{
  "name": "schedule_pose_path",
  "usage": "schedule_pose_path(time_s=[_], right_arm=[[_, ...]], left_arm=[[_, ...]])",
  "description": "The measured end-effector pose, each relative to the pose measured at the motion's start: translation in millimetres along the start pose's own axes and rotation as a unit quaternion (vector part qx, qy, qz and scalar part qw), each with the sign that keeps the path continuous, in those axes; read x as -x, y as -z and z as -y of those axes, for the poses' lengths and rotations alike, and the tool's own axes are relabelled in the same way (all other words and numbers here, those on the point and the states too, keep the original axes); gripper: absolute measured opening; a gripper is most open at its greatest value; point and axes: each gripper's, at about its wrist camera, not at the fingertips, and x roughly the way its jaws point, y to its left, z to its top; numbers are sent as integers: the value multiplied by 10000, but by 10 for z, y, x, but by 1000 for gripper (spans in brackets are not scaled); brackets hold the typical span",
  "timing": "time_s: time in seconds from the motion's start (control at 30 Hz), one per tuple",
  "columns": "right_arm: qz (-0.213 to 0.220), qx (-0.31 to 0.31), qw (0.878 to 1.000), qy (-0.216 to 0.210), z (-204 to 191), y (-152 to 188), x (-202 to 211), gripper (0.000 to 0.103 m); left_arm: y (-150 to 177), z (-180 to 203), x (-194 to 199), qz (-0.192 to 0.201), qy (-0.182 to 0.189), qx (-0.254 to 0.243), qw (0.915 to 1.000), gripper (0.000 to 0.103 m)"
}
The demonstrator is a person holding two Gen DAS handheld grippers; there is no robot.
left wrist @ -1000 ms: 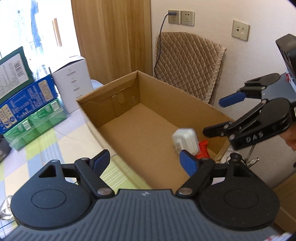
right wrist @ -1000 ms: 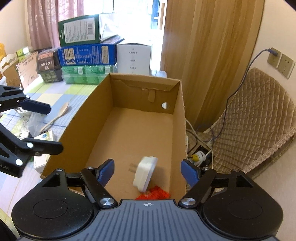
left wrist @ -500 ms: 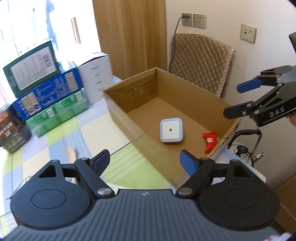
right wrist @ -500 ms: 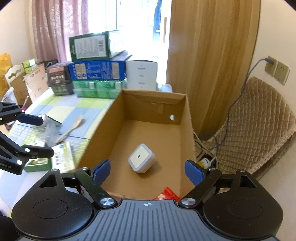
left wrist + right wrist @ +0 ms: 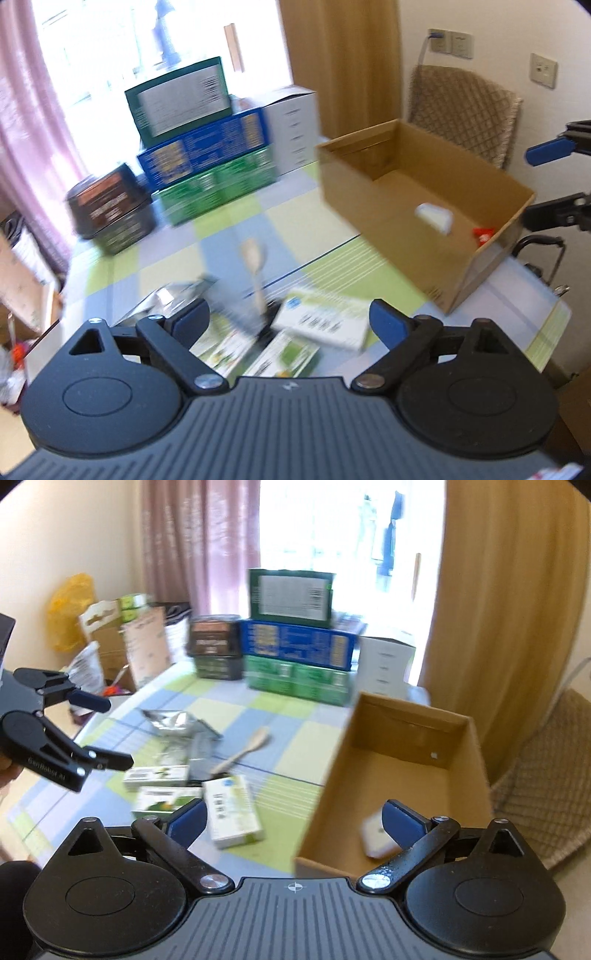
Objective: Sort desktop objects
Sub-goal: 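Move both tools back over the medicine boxes on the table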
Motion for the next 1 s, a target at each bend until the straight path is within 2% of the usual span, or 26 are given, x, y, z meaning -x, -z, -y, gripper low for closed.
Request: schedule_pose_path(time_s=[0.17, 0.33, 0.53, 0.67, 1.0], right_arm=[[-105, 234, 9994, -245, -307, 32, -132, 101], [-275, 423, 9977, -451, -544, 90, -338, 101], [-472, 814, 9931, -701, -792, 140, -573, 101], [-673, 1119, 9873, -906, -922, 159, -804, 101], [-1387, 1585, 9719, -1050, -1012, 221, -1500, 101]], left_arm=[[308, -350, 176, -174, -275, 26, 9995, 96], [579, -526, 206, -365, -244, -156, 9989, 99], [774, -485, 95, -550, 19, -698, 9960, 101], [820, -472, -62, -659, 333, -904, 9932, 101], [893, -448, -596, -923, 1016, -1528, 9787, 100]])
